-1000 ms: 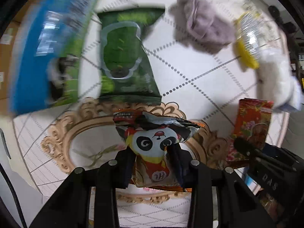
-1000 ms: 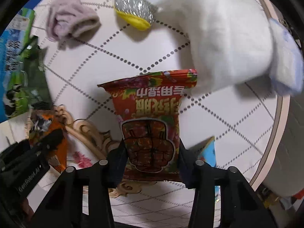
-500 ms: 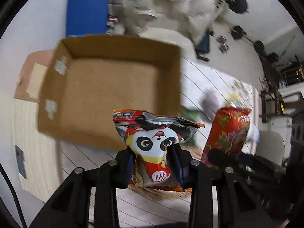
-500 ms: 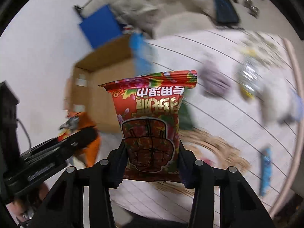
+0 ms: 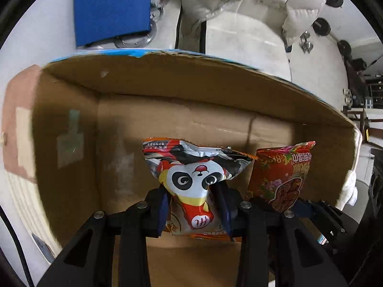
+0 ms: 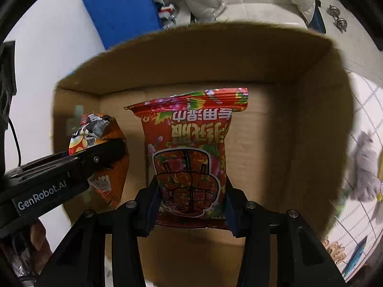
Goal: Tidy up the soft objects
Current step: 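Lower both bags into the cardboard box and open both tools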
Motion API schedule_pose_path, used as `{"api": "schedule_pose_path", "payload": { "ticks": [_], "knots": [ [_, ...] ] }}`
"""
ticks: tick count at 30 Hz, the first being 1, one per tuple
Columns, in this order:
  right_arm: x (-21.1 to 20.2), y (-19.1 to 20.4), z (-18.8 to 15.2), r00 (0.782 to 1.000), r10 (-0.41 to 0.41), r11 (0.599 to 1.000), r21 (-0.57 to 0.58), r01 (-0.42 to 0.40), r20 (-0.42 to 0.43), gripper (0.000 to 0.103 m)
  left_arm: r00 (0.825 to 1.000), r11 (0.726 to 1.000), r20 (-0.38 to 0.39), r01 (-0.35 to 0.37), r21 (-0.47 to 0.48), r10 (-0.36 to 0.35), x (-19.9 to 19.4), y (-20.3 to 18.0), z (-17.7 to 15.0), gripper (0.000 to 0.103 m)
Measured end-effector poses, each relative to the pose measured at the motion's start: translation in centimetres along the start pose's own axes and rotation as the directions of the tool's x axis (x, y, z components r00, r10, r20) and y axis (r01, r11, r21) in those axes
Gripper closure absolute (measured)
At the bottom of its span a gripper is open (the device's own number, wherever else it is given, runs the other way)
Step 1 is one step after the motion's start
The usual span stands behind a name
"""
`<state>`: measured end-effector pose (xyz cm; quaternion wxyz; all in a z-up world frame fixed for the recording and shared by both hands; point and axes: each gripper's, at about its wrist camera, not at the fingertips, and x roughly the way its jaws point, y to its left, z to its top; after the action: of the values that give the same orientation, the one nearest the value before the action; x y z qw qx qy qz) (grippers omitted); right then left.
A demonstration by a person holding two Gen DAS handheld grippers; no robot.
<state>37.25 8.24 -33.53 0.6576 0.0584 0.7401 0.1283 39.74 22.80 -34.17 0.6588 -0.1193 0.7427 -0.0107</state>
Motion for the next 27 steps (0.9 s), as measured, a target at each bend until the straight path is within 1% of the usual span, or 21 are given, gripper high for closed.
{"api": "schedule_pose_path", "payload": {
  "ticks": [4, 8, 10, 11, 12, 13, 14, 15, 16, 17, 18, 21, 24, 25, 26, 27],
  "knots": [
    [1.8, 0.4, 1.6, 1.000, -0.015, 1.000, 0.003, 0.015, -0.015, 0.055, 0.999, 1.000, -0.043, 0.003, 0.021, -0.002, 1.7, 0.4, 1.1, 0.070],
    [2.4, 0.8, 2.7, 0.999, -0.035, 0.999, -0.009, 0.035, -0.011, 0.054, 0.998, 0.999, -0.069, -0.002, 0.039, 0.005, 1.9, 0.3, 1.3, 0.068],
    [2.3, 1.1, 2.6, 0.999, -0.036, 0.999, -0.022, 0.036, -0.022, 0.054, 0.998, 0.998, -0.055, -0.021, 0.059, 0.024, 1.4, 0.1, 1.1, 0.056],
    [1.6, 1.4, 1.9, 0.999, -0.037, 0.999, -0.023, 0.036, -0.018, 0.050, 0.998, 0.997, -0.049, -0.026, 0.073, 0.030, 1.1, -0.1, 1.1, 0.042],
    [1.3, 1.4, 2.0, 0.999, -0.040, 0.999, -0.027, 0.039, -0.007, 0.044, 0.999, 0.996, -0.038, -0.036, 0.079, 0.039, 0.5, -0.2, 0.9, 0.031],
    [0.9, 1.5, 2.0, 0.999, -0.043, 0.999, -0.029, 0.043, 0.001, 0.024, 0.998, 0.995, -0.028, -0.046, 0.083, 0.049, 0.1, -0.1, 0.7, 0.028],
    [0.5, 1.5, 1.8, 0.998, -0.057, 0.998, -0.026, 0.057, 0.007, 0.014, 0.999, 0.995, -0.018, -0.045, 0.087, 0.047, -0.6, -0.1, 0.4, 0.024],
    [0.0, 1.4, 1.7, 0.998, -0.068, 0.997, -0.027, 0.069, 0.014, 0.011, 0.999, 0.995, -0.010, -0.041, 0.086, 0.042, -1.0, 0.0, 0.1, 0.015],
    [-0.5, 1.6, 1.5, 0.996, -0.082, 0.996, -0.035, 0.083, 0.020, 0.010, 0.999, 0.996, -0.003, -0.038, 0.082, 0.039, -1.3, 0.2, -0.1, 0.011],
    [-1.1, 1.7, 1.3, 0.995, -0.101, 0.994, -0.044, 0.102, 0.026, 0.004, 0.999, 0.996, 0.010, -0.038, 0.080, 0.038, -2.1, 0.2, -0.7, 0.006],
    [-1.4, 1.9, 0.8, 0.993, -0.110, 0.992, -0.051, 0.112, 0.033, 0.000, 0.999, 0.996, 0.024, -0.041, 0.081, 0.039, -2.7, 0.2, -1.2, 0.006],
    [-3.2, 2.1, -0.2, 0.991, -0.120, 0.991, -0.058, 0.123, 0.057, 0.000, 0.995, 0.995, 0.081, -0.064, 0.082, 0.057, -4.7, 0.0, -3.2, 0.002],
    [-4.6, 2.2, -2.2, 0.985, -0.146, 0.986, -0.070, 0.153, 0.095, 0.000, 0.989, 0.995, 0.131, -0.074, 0.073, 0.064, -6.4, -0.4, -5.1, 0.002],
    [-5.3, 2.1, -3.1, 0.982, -0.153, 0.984, -0.070, 0.162, 0.112, 0.000, 0.987, 0.995, 0.149, -0.076, 0.070, 0.065, -6.9, -0.2, -5.8, 0.002],
    [-5.5, 2.6, -3.6, 0.981, -0.156, 0.984, -0.068, 0.164, 0.119, 0.000, 0.982, 0.994, 0.176, -0.083, 0.064, 0.070, -7.9, -0.1, -7.3, 0.001],
    [-6.0, 2.8, -4.2, 0.980, -0.155, 0.984, -0.066, 0.164, 0.125, 0.000, 0.978, 0.994, 0.195, -0.091, 0.060, 0.078, -8.2, -0.2, -7.4, 0.001]
  ]
}}
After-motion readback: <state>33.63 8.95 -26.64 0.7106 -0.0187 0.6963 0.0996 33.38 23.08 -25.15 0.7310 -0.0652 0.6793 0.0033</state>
